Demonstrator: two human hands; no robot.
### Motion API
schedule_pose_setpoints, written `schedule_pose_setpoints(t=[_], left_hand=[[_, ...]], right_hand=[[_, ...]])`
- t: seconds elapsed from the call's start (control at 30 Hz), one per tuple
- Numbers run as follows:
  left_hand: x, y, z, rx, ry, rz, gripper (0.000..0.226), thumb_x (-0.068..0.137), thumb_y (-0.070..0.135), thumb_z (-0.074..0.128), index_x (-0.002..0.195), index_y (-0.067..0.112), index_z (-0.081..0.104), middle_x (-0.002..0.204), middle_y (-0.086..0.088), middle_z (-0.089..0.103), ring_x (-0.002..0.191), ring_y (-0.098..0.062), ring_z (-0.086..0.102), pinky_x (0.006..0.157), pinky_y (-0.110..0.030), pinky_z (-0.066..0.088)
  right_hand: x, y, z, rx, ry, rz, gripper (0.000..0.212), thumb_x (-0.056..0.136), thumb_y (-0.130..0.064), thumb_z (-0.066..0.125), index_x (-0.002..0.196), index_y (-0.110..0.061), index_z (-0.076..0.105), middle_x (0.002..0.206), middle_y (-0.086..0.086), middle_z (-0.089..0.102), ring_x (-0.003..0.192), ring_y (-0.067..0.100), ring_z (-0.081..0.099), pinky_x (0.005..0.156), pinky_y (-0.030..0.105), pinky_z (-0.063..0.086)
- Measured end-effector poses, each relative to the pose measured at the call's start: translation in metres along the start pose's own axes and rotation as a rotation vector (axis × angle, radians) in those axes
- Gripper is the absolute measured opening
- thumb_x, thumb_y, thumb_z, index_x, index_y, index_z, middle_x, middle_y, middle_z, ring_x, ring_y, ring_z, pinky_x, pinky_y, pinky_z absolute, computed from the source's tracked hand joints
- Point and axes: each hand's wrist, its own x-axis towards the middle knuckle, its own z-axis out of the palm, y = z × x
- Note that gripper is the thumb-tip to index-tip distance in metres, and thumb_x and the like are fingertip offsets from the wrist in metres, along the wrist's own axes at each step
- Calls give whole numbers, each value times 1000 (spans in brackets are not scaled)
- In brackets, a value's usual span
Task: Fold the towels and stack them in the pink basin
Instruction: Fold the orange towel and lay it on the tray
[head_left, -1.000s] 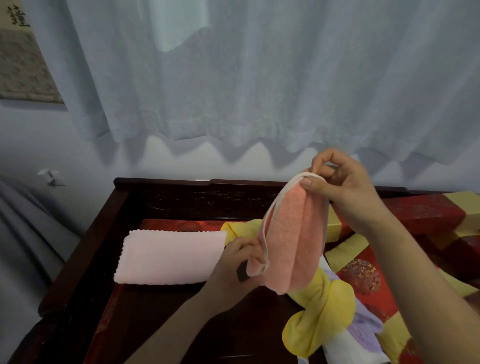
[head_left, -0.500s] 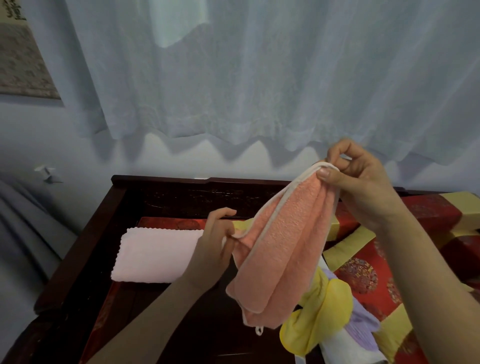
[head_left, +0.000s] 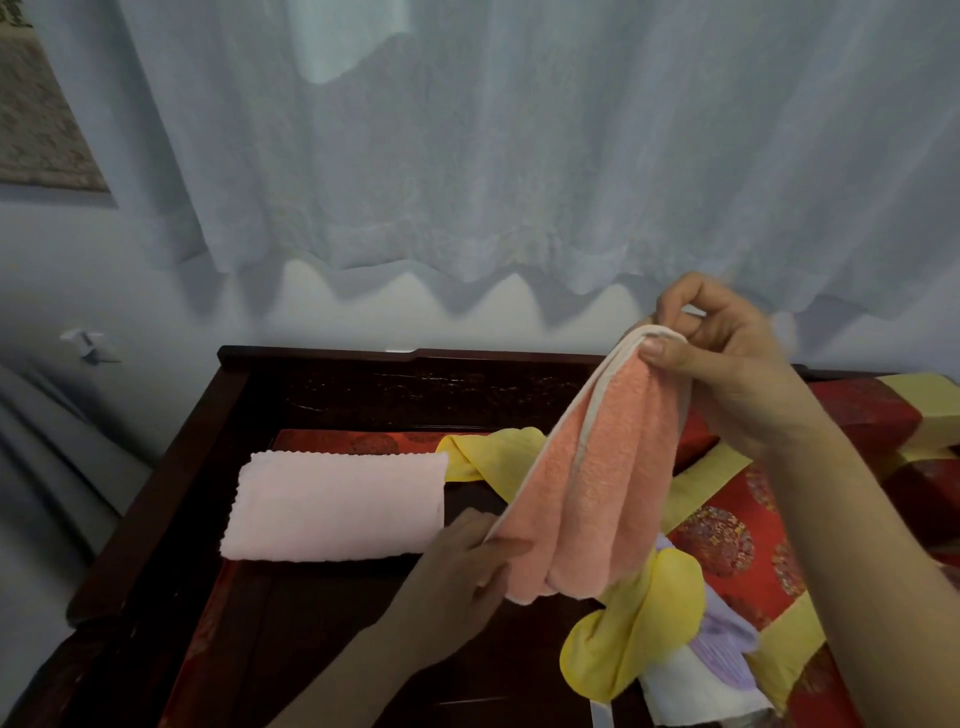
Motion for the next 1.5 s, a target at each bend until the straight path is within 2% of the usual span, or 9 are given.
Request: schedule_pose_setpoints(t=[0.1,0.37,0.53,0.63,0.73,0.9,1.07,1.23,1.5], left_hand=[[15,6,13,58,11,-136,58,82,56,46,135,31,47,135,7,47,122,-4,36,101,-33,42],[48,3,14,151,26,-303,92,61,76,50,136,23,42,131,5,50,121,-17,42,97,-43,42],[44,-13,13,134,25,-267,70,69,74,52,114,20,58,102,4,64,93,-17,58,83,-40,50],[26,-23,7,253,67,-71,49,87,62,43,103,20,62,80,7,66,72,-12,60,77,-38,54],[16,-28,-15,267,4,80,25,89,45,50,88,23,62,67,10,58,60,-8,50,67,-23,48],[25,-16,-86,-186,67,-241,4,72,41,64,73,43,66,69,18,64,65,0,57,59,-10,39],[52,-12,-155,-314,71,-253,23,64,23,86,64,24,63,56,9,58,51,0,50,46,-17,40],[71,-27,-207,-121,137,-197,42,58,52,76,68,16,55,58,11,52,52,1,44,48,-13,34],[61,-35,-234,159,497,-116,16,73,54,64,76,43,53,75,37,58,65,16,50,61,-4,34]], right_hand=[[1,-2,3,-23,-18,5,24,67,-20,76,76,-19,55,73,8,65,65,18,59,59,22,47],[4,2,1,-28,-61,39,37,61,-31,86,76,-20,55,76,10,64,70,22,55,62,26,45],[5,5,-1,-21,-30,47,31,66,-23,82,77,-18,54,76,12,63,69,21,54,62,26,44],[4,7,-6,-61,68,52,23,69,-14,73,78,-16,52,67,0,67,62,13,57,58,20,46],[5,20,-16,-146,169,78,16,76,-9,69,84,-15,56,66,-4,69,61,8,60,56,16,46],[7,48,-45,-309,340,200,17,81,-8,70,98,-12,71,75,-8,74,72,4,65,67,19,48],[17,65,-52,-332,392,227,2,87,-13,65,88,-12,67,78,9,62,75,17,56,72,27,48],[30,73,-35,-329,404,247,11,96,-21,52,86,-21,58,96,9,59,88,19,56,84,39,49],[33,77,-1,-342,436,20,8,97,-22,49,93,-18,54,78,-5,56,77,9,50,77,34,43]])
